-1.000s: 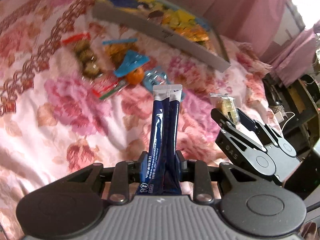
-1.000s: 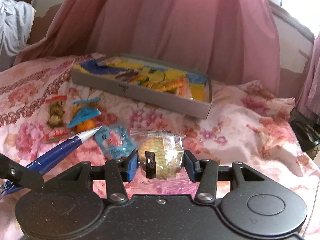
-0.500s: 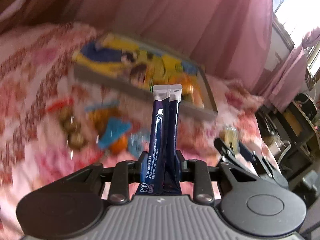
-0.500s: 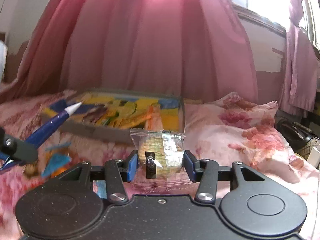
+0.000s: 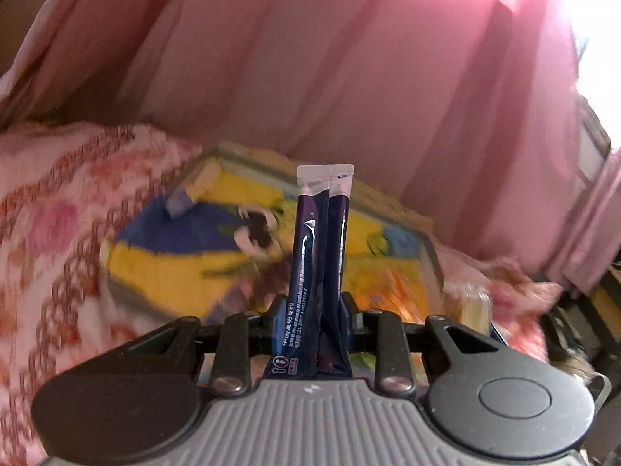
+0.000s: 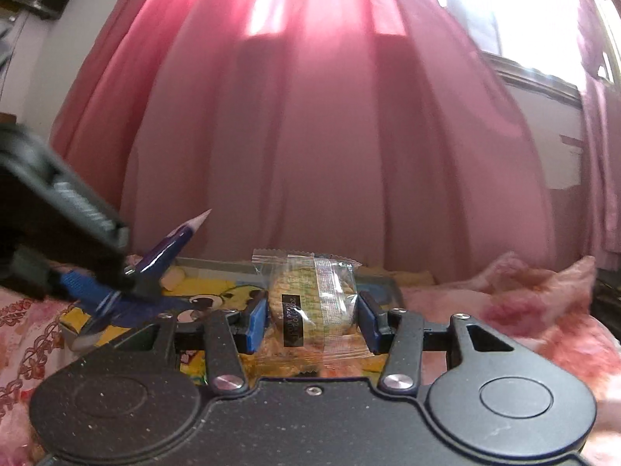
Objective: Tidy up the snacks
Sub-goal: 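Carry the blue stick pack and wrapped cake into the grey tray and open both tools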
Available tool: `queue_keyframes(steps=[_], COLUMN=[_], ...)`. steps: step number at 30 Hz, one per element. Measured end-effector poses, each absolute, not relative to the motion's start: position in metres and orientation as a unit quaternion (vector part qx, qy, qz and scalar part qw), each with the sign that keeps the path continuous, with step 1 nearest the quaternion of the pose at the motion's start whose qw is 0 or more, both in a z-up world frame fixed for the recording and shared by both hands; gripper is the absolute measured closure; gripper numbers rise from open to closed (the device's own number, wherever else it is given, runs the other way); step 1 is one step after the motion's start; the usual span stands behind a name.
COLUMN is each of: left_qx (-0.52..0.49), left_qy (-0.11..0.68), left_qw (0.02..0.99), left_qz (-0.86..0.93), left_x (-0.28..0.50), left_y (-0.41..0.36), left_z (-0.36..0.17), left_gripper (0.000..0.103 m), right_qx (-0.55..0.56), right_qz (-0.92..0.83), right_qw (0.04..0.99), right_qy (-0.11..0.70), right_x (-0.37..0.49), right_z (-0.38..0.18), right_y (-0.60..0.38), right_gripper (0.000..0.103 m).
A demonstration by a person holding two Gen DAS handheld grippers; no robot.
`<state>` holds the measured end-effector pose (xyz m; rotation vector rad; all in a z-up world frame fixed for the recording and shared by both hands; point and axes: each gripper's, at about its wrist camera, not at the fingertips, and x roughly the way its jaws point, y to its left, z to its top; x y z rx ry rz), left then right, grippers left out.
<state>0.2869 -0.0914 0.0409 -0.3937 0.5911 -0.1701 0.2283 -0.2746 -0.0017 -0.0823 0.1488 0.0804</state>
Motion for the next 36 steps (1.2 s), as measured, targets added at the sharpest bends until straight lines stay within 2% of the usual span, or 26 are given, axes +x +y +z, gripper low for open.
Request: queue_keyframes(steps=[11, 23, 27, 28, 31, 33, 36], left_qx=[-0.145, -0.146, -0.154, -0.158, -0.161, -0.163, -0.168], left_qy=[0.294, 0.332, 0.339, 0.338, 0.335, 0.328, 0.313], left_qw=[0.944, 0.932, 0.928, 0.928, 0.928, 0.93, 0.935], left_qz=[-0.042, -0.021, -0.007, -0.006, 0.001, 0.011, 0.018], left_x=[0.346, 0.365, 0.363, 0.361, 0.357, 0.352, 0.343], left_y=[-0.086, -0.081, -0.079, -0.078, -0.076, -0.075, -0.072], left_z=[0.012, -0.001, -0.003, -0.003, -0.003, -0.001, 0.0], left_gripper=[0.073, 0.07, 0.065, 0.064, 0.042, 0.022, 0.013], right_qx=[-0.053, -0.064, -0.068, -0.067, -0.065, -0.063, -0.06], right_qz=[0.07, 0.083, 0.083, 0.082, 0.078, 0.077, 0.072], right_qw=[0.991, 0.985, 0.985, 0.985, 0.985, 0.986, 0.987], right_qy=[0.104, 0.136, 0.137, 0.137, 0.137, 0.137, 0.133], right_x=[0.271, 0.286, 0.285, 0.285, 0.287, 0.286, 0.284], right_z=[-0.027, -0.037, -0.036, -0.036, -0.037, -0.036, -0.034], right_y=[-0.241, -0.229, -0.232, -0.233, -0.235, -0.236, -0.238], right_gripper=[0.053, 0.052, 0.039, 0.035, 0.025, 0.021, 0.014])
